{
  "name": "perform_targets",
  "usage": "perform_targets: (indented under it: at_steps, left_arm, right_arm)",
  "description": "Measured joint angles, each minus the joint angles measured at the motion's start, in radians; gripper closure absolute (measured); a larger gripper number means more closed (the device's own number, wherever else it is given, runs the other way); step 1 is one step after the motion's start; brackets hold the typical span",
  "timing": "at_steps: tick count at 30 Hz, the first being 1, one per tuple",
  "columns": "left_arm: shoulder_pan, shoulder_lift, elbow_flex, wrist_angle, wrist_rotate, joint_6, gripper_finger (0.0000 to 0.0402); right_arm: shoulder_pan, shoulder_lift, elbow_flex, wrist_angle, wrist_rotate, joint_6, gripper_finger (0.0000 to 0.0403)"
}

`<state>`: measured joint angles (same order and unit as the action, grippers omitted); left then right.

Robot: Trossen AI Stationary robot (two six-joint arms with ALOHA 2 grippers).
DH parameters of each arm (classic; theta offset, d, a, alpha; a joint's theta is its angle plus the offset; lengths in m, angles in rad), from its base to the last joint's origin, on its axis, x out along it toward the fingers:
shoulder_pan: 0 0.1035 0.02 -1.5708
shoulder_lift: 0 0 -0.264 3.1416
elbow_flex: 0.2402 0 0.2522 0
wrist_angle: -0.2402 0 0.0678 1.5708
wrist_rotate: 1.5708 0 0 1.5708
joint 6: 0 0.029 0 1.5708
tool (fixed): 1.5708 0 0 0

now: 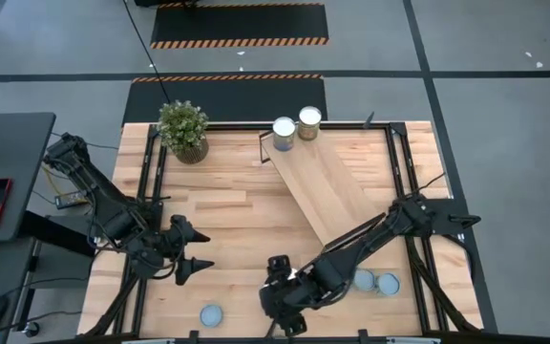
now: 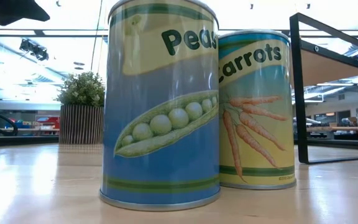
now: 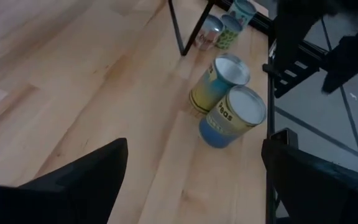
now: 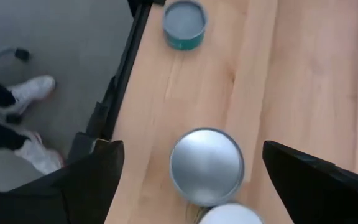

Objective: Pick and place cans onto a shelf
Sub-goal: Put the canned peas on the shelf

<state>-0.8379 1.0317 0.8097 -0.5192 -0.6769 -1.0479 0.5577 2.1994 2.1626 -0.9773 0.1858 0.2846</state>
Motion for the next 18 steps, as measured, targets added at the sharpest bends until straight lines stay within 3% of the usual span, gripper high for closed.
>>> perform_targets:
  at_steps: [18]
  left_arm:
    - [-0.018,0.000,0.000,-0.005,0.038,-0.067,0.0027]
  right_arm:
    - [-0.056,0.076,0.002,-0.047,-0.101,-0.232,0.0006]
